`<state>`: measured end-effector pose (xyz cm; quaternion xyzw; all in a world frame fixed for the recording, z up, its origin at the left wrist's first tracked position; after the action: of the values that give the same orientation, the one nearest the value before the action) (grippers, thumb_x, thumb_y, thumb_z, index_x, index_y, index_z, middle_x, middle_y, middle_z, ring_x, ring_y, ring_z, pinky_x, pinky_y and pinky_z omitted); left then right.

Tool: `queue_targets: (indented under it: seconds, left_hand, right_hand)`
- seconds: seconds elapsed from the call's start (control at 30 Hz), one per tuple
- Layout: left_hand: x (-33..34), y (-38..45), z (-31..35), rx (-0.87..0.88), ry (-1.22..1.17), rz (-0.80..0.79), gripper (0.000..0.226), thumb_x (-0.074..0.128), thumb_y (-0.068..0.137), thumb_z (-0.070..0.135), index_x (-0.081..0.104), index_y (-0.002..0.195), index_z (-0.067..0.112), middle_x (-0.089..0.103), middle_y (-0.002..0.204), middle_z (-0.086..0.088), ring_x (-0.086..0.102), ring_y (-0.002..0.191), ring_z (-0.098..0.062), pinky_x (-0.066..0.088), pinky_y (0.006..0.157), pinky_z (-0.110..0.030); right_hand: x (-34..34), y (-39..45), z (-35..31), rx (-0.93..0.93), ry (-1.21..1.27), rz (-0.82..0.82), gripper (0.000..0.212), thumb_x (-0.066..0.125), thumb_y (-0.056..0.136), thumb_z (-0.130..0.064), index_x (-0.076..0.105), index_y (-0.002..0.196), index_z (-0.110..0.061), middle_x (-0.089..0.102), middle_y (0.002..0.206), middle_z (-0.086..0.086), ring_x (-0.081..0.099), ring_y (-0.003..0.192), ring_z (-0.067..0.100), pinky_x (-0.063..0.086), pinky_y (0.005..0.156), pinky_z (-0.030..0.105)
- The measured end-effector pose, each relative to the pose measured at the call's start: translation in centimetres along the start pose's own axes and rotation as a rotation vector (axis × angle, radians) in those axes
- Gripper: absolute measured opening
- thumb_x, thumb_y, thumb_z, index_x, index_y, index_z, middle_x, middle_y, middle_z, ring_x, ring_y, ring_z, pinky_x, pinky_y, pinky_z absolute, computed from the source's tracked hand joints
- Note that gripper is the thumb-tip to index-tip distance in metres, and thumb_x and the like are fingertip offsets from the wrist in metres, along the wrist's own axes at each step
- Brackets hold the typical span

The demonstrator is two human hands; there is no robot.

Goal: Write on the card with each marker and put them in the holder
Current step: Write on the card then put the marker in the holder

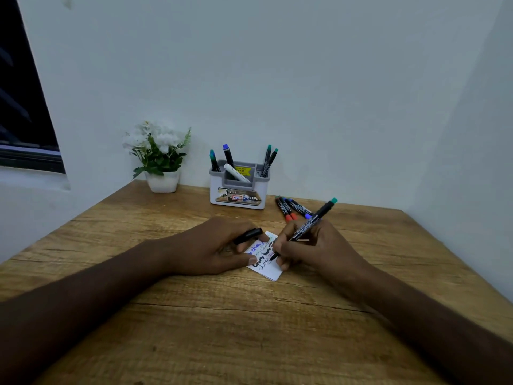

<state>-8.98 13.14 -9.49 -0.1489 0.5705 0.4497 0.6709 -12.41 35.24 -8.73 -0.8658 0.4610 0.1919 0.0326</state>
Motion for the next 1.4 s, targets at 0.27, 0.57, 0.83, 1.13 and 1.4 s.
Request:
queue_targets:
  seconds: [0.27,0.57,0.83,1.13,1.4]
  left_hand:
    - [0.0,0.0,-0.1,0.008,0.034,-0.016,0.021,0.064,0.102,0.043,0.045,0.101,0.051,0.055,0.088,0.014,0.055,0.084,-0.006,0.036,0.071,-0.013]
    - [0.2,-0.1,-0.6,-0.023,0.038,-0.021,0.014,0.064,0.101,0.044,0.055,0.102,0.034,0.055,0.089,0.012,0.054,0.082,-0.008,0.042,0.070,-0.022]
    - [0.2,0.0,-0.8,-0.046,0.026,-0.032,0.023,0.064,0.101,0.044,0.059,0.108,0.022,0.056,0.088,0.012,0.056,0.083,-0.010,0.046,0.073,-0.026]
    - [0.3,0.0,-1.0,-0.041,0.027,-0.029,0.031,0.063,0.101,0.047,0.062,0.118,0.021,0.055,0.086,0.012,0.056,0.083,-0.011,0.048,0.073,-0.032]
    - [0.3,-0.1,-1.1,-0.059,0.047,-0.048,0.034,0.061,0.101,0.051,0.061,0.120,0.022,0.057,0.088,0.012,0.058,0.085,-0.012,0.050,0.076,-0.038]
  right_hand:
    - [0.4,-0.4,-0.5,-0.079,-0.267,0.076,0.015,0.082,0.081,-0.011,0.076,0.073,-0.021,0.080,0.078,0.001,0.072,0.070,0.016,0.060,0.072,0.036]
    - [1.0,-0.5,-0.4,-0.094,-0.317,0.055,0.013,0.085,0.081,-0.017,0.078,0.075,-0.026,0.080,0.081,0.000,0.072,0.082,0.025,0.057,0.072,0.040]
    - [0.7,-0.4,-0.5,-0.079,-0.329,0.073,0.012,0.084,0.080,-0.014,0.078,0.075,-0.023,0.080,0.081,-0.002,0.073,0.083,0.019,0.058,0.074,0.038]
    - [0.5,-0.2,-0.5,-0.044,-0.326,0.093,0.016,0.083,0.083,-0.014,0.077,0.074,-0.025,0.080,0.079,0.000,0.074,0.080,0.022,0.060,0.075,0.042]
    - [0.5,-0.3,-0.4,-0.030,-0.326,0.104,0.015,0.082,0.084,-0.014,0.076,0.074,-0.024,0.080,0.080,-0.003,0.069,0.067,0.004,0.062,0.072,0.035]
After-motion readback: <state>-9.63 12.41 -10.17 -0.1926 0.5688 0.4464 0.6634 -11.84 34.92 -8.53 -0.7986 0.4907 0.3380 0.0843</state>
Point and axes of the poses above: each hand's wrist, its own y-axis towards the middle knuckle, its own x-axis out of the palm, z = x × y, the point moved 3 cm from there along y, towards the middle knuckle
